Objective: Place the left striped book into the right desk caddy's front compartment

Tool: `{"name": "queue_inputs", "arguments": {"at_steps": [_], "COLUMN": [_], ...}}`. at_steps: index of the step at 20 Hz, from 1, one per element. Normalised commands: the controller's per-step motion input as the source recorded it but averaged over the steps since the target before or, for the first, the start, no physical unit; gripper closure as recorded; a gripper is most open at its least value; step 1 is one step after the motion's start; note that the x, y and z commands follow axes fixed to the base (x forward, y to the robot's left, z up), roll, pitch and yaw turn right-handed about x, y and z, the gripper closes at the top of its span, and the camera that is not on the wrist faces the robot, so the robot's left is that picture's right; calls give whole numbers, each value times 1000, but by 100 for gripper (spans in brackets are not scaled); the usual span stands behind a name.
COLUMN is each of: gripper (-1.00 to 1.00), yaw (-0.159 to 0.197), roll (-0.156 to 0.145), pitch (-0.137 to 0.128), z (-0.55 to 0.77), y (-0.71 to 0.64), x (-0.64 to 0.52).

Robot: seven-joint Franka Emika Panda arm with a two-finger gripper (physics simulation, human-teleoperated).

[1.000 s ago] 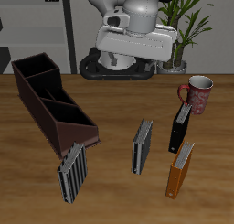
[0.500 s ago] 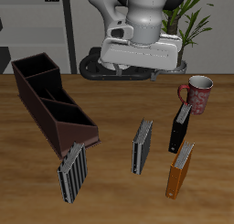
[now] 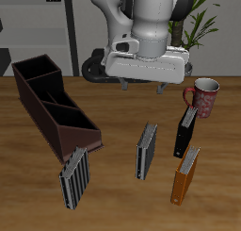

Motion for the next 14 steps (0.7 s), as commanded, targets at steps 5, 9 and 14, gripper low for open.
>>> {"name": "queue_inputs", "arguments": {"at_steps": [5, 9, 14], "gripper": [-100, -100, -100], "yaw": [7, -6, -18], "roll": [26, 20, 23], "pitch": [-4, 9, -6], "z": [-169, -149, -121], "y": [144, 161, 103], "x": [73, 54, 46]}}
